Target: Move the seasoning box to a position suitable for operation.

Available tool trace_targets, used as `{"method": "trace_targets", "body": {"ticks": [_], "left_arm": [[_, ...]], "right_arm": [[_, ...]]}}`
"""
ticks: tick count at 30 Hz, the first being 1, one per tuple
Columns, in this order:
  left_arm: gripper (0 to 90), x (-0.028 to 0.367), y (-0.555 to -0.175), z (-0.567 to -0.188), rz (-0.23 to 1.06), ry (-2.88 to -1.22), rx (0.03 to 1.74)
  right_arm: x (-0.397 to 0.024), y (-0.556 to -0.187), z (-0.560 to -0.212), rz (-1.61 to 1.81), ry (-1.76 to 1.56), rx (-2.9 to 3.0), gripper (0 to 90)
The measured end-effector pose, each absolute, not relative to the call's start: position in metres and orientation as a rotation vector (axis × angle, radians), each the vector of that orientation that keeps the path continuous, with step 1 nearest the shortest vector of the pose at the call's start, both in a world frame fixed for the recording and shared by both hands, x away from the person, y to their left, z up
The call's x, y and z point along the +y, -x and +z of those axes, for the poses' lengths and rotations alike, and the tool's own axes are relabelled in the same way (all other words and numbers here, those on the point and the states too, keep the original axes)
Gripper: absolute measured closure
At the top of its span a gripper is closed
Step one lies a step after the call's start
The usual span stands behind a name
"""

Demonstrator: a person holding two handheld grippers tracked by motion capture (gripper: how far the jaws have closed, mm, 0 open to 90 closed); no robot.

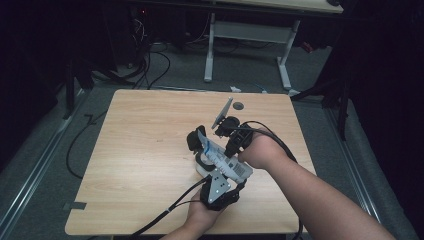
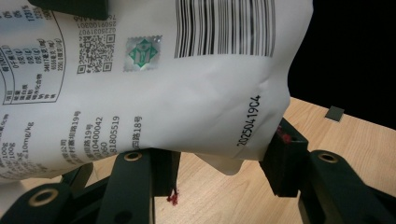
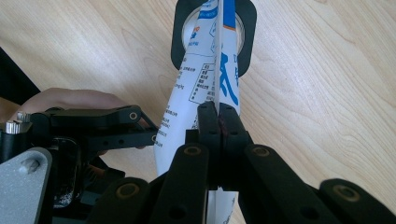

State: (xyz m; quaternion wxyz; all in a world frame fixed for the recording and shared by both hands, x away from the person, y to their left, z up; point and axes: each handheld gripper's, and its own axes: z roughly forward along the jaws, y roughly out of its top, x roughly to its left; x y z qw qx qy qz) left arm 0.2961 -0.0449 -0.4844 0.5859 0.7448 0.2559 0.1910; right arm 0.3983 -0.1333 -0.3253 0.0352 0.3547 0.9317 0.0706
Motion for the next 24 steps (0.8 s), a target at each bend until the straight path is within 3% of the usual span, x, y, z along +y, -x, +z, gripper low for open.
{"method": "trace_targets", "body": {"ticks": [24], "left_arm": [[53.7,-0.0462,-0.2956,-0.4854,0.441,-1.737,0.594]], "right_arm": [[-0.1344,-0.399,-0.3272,0.209,-1.104,2.868,90.0]]}}
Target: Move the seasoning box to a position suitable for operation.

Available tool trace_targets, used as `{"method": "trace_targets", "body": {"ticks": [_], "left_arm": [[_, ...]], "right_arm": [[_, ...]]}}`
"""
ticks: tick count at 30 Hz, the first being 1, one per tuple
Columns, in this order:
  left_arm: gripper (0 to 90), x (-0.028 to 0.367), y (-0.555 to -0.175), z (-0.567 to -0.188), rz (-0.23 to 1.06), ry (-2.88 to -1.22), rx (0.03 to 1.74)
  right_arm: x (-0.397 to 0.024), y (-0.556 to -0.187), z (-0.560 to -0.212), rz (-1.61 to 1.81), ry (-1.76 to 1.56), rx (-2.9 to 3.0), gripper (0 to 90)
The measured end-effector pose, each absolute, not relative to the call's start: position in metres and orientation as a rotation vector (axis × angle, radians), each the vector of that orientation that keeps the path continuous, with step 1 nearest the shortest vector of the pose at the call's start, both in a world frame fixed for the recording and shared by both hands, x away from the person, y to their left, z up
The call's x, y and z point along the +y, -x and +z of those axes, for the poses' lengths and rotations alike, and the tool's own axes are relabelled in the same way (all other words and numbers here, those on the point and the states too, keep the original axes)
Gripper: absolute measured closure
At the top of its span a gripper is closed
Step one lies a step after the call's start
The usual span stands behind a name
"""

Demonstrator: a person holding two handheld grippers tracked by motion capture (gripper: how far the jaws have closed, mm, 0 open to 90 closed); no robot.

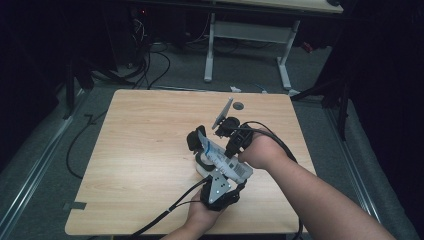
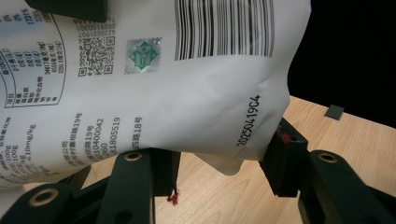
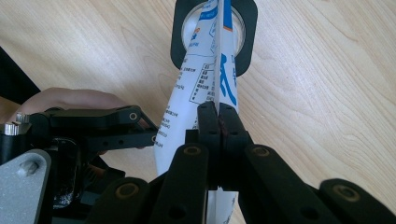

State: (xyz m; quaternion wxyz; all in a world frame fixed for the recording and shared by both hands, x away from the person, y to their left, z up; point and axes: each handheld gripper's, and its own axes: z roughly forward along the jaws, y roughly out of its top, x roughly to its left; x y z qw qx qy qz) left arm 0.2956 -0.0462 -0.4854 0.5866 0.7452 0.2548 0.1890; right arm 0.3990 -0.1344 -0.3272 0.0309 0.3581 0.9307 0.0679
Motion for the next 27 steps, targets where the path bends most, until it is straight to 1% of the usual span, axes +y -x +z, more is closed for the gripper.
{"method": "trace_targets", "body": {"ticks": [27], "left_arm": [[54.0,-0.0474,-0.2963,-0.4833,0.445,-1.736,0.591]], "right_arm": [[-0.1358,-0.4005,-0.3265,0.211,-1.11,2.865,89.9]]}}
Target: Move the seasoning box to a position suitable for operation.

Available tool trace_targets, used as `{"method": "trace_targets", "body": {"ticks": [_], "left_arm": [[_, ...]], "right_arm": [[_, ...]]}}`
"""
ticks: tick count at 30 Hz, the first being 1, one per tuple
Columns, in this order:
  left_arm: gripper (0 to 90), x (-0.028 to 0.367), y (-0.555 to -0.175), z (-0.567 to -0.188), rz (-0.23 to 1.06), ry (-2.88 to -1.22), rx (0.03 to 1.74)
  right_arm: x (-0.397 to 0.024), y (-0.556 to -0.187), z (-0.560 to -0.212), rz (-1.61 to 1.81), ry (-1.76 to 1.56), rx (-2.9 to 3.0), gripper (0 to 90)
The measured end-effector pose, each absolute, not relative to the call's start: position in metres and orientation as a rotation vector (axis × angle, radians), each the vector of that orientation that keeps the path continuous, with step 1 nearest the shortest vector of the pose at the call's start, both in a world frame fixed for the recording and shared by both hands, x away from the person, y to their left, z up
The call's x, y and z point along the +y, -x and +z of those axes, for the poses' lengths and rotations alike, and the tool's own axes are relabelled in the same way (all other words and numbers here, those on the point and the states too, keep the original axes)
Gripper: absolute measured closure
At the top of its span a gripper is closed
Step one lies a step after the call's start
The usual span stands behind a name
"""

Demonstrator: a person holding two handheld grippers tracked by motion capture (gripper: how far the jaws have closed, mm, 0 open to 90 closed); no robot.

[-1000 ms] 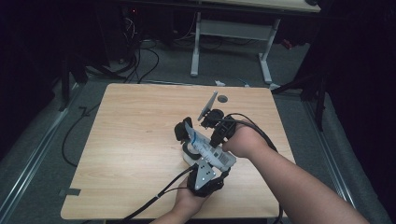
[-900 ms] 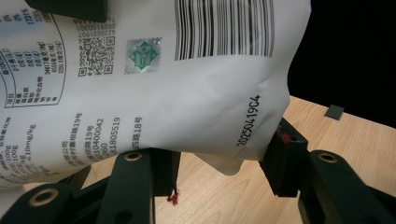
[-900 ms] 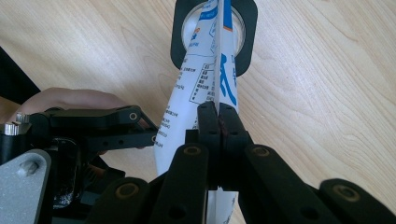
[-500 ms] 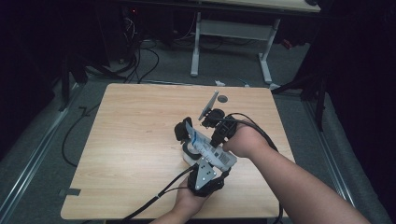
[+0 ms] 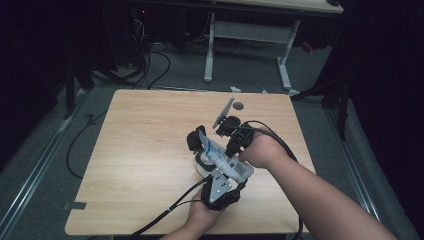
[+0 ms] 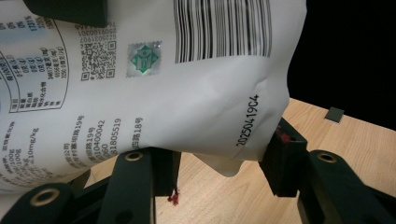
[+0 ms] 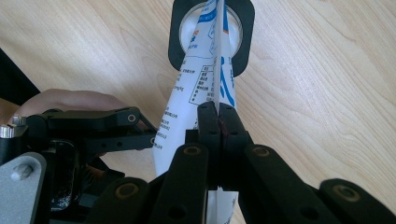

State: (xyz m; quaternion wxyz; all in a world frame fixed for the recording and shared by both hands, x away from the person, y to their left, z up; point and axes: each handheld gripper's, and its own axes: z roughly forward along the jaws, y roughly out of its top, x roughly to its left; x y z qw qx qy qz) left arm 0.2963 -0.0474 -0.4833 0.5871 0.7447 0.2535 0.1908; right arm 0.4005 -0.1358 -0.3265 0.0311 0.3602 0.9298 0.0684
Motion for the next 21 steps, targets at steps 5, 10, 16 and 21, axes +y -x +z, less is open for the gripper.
{"method": "trace_targets", "body": {"ticks": [5,10,16,21], "left_arm": [[54.1,-0.0471,-0.2969,-0.4825,0.447,-1.733,0.592],[54.1,-0.0466,-0.298,-0.4817,0.448,-1.726,0.595],[54.2,-0.0464,-0.2991,-0.4811,0.45,-1.726,0.596],[54.2,-0.0462,-0.2994,-0.4807,0.452,-1.721,0.599]], "right_arm": [[-0.1353,-0.4013,-0.326,0.213,-1.086,2.867,89.9],[-0.1336,-0.4016,-0.3246,0.207,-1.098,2.861,89.9],[-0.1331,-0.4029,-0.3239,0.211,-1.089,2.863,89.9],[-0.1322,-0.4034,-0.3234,0.206,-1.084,2.861,89.9]]}}
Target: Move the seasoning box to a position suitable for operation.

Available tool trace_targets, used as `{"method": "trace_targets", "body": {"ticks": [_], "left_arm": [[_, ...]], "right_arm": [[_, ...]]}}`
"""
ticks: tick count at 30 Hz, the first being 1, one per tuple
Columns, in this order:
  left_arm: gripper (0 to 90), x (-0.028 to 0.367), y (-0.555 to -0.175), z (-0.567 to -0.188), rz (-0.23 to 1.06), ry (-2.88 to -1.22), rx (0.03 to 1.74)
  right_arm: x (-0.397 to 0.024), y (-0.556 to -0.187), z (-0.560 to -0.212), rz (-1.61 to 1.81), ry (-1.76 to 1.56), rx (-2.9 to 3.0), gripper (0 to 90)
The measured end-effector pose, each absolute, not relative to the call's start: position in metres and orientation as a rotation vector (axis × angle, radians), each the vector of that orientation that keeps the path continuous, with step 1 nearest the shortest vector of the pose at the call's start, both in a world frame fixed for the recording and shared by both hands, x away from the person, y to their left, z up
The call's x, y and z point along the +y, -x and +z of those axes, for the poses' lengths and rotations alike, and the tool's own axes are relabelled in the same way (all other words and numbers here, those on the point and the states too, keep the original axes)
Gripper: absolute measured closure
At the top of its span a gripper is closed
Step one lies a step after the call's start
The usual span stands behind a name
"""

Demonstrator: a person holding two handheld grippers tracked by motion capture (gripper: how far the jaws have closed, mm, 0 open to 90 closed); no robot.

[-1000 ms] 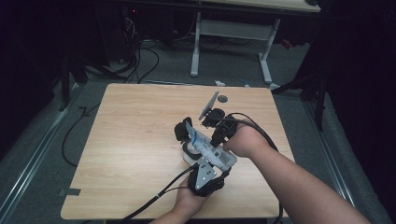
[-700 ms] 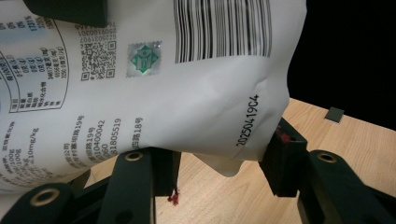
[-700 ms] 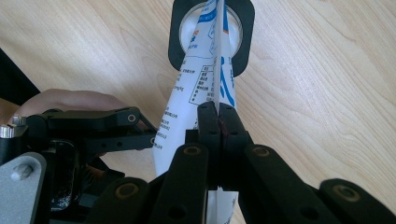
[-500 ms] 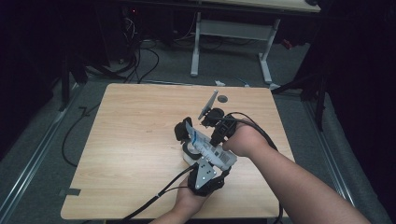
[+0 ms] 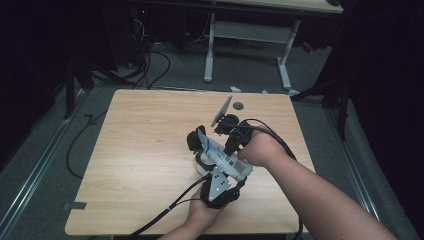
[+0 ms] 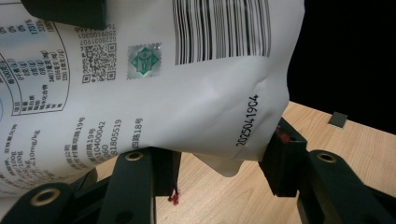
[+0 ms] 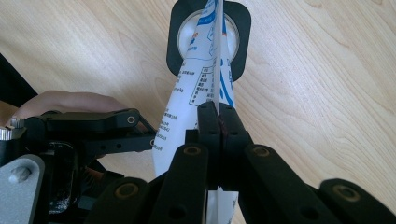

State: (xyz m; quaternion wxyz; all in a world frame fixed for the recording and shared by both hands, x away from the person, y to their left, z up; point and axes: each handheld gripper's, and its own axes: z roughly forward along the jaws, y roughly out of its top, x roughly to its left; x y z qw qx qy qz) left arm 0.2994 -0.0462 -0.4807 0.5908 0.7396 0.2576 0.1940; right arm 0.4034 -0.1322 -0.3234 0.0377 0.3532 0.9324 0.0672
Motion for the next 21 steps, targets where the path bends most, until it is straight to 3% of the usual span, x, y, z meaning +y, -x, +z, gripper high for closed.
{"method": "trace_targets", "body": {"ticks": [21], "left_arm": [[54.3,-0.0457,-0.2996,-0.4798,0.455,-1.717,0.596]], "right_arm": [[-0.1309,-0.4029,-0.3222,0.207,-1.075,2.857,90.0]]}}
